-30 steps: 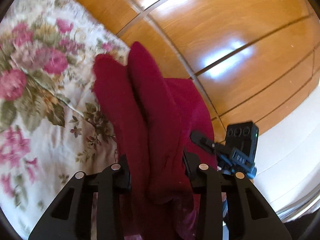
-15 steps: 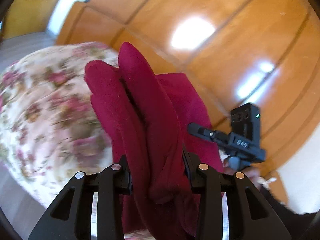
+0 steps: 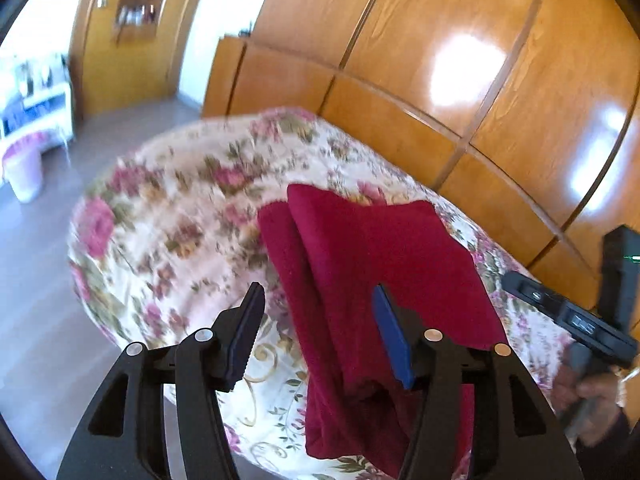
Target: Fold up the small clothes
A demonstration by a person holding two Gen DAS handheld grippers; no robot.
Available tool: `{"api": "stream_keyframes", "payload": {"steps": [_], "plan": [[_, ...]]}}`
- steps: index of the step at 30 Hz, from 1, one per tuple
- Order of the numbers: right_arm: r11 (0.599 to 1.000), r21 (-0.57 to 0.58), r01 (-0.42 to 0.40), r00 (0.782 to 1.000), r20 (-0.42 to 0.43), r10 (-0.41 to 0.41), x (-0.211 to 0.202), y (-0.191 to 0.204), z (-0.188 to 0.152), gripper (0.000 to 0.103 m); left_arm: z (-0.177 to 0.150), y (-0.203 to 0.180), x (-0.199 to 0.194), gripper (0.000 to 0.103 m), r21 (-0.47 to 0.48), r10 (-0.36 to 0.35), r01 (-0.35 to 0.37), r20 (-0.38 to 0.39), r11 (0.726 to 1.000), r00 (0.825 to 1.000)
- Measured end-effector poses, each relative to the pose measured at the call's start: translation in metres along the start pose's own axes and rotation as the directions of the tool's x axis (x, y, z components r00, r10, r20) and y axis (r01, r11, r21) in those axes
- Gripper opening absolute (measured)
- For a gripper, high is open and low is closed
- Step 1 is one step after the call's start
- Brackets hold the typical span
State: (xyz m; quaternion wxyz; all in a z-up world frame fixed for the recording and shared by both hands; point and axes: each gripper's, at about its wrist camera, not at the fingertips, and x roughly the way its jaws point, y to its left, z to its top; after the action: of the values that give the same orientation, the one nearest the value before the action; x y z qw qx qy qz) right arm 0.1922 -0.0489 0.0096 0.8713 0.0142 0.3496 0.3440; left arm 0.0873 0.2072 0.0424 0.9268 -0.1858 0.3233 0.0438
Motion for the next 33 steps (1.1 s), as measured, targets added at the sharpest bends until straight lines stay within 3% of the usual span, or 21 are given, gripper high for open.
{"api": "stream_keyframes", "payload": {"steps": [3,5,7,13,16,17,19,24,26,33], "plan": [[0.998,-0.059,-0.023,0.999,-0.039,0.021,0.012,0.030,-0.012,0.044,-0.014,-0.015,0.020,0.055,0.047,0.117,-0.115,-0.051,0.992,0.992],[0.992,-0.126,0.025,0.994,-0.105,-0.039,0.034,0.042,-0.030,0.044,-0.027,-0.013,0.035,0.055,0.048,0.181,-0.176,-0.103,0.983,0.978],[0.981,-0.178,0.074,0.987,-0.129,-0.098,0.051,0.043,-0.047,0.044,-0.034,-0.012,0.043,0.055,0.088,0.241,-0.234,-0.084,0.968,0.967],[0.980,-0.163,0.113,0.987,-0.092,-0.129,0.036,0.047,-0.054,0.046,-0.035,-0.008,0.036,0.055,0.029,0.263,-0.261,-0.094,0.965,0.960],[0.985,-0.120,0.125,0.988,-0.079,-0.135,0.022,0.044,-0.054,0.070,-0.036,-0.020,0.020,0.056,0.044,0.296,-0.294,-0.055,0.955,0.954],[0.987,-0.102,0.126,0.988,-0.076,-0.134,0.016,0.044,-0.055,0.074,-0.037,-0.023,0.015,0.065,0.046,0.303,-0.301,-0.048,0.952,0.952],[0.989,-0.063,0.132,0.988,-0.067,-0.136,0.005,0.043,-0.057,0.075,-0.039,-0.031,0.003,0.072,0.046,0.321,-0.320,-0.024,0.946,0.947],[0.982,-0.016,0.190,0.981,-0.023,-0.190,-0.017,0.046,-0.063,0.090,-0.049,-0.048,-0.017,0.074,0.062,0.346,-0.346,0.013,0.936,0.938],[0.974,-0.014,0.225,0.974,-0.001,-0.225,-0.025,0.049,-0.066,0.094,-0.053,-0.056,-0.023,0.084,0.070,0.338,-0.338,0.023,0.938,0.941],[0.950,-0.029,0.310,0.950,0.039,-0.309,-0.045,0.058,-0.078,0.100,-0.073,-0.070,-0.042,0.091,0.061,0.345,-0.350,0.075,0.935,0.936]]}}
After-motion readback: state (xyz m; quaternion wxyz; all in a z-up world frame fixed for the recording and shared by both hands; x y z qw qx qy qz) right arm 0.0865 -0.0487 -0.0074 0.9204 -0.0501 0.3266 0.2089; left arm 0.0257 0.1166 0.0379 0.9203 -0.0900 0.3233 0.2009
